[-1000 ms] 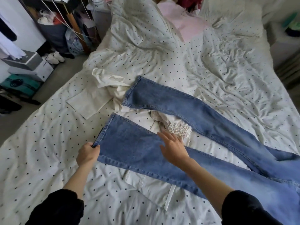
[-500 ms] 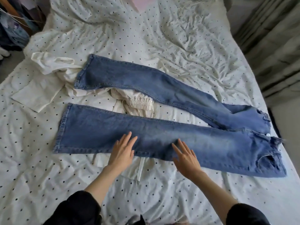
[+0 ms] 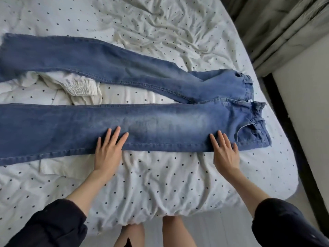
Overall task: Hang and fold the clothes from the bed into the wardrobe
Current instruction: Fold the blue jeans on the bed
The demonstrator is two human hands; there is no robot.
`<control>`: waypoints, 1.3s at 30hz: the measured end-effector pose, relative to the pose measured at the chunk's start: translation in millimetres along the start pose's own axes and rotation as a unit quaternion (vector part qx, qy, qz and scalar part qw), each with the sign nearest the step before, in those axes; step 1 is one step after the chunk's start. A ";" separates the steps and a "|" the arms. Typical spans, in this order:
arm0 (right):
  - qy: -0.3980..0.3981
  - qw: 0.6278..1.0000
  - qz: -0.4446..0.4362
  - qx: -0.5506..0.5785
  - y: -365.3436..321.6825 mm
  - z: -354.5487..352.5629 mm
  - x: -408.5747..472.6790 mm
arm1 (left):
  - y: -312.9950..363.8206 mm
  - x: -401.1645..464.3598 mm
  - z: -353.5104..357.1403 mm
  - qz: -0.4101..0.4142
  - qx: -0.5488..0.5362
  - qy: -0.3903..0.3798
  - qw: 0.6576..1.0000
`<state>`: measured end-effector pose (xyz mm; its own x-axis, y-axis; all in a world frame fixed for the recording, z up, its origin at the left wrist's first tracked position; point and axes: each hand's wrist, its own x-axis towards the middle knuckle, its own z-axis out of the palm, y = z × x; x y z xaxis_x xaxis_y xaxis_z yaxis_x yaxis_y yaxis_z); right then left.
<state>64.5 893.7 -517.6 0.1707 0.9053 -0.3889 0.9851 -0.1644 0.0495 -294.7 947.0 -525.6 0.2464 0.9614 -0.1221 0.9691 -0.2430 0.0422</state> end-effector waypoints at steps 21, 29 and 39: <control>-0.046 0.999 0.000 -0.005 43.3 -49.5 -39.6 | 8.5 -16.8 -72.3 -0.086 -0.036 -0.210 0.973; -0.029 0.995 0.062 0.074 45.7 -86.3 -22.6 | -9.0 18.4 -112.6 -0.066 -0.112 -0.117 0.985; 0.146 0.985 0.039 0.086 53.6 -150.9 150.5 | -10.6 196.0 -148.6 -0.073 -0.062 0.066 0.993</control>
<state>145.9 1080.2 -434.7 0.2692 0.9570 -0.1082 0.9553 -0.2796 -0.0965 -258.2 1157.2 -402.6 0.0921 0.9957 -0.0045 0.9834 -0.0903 0.1574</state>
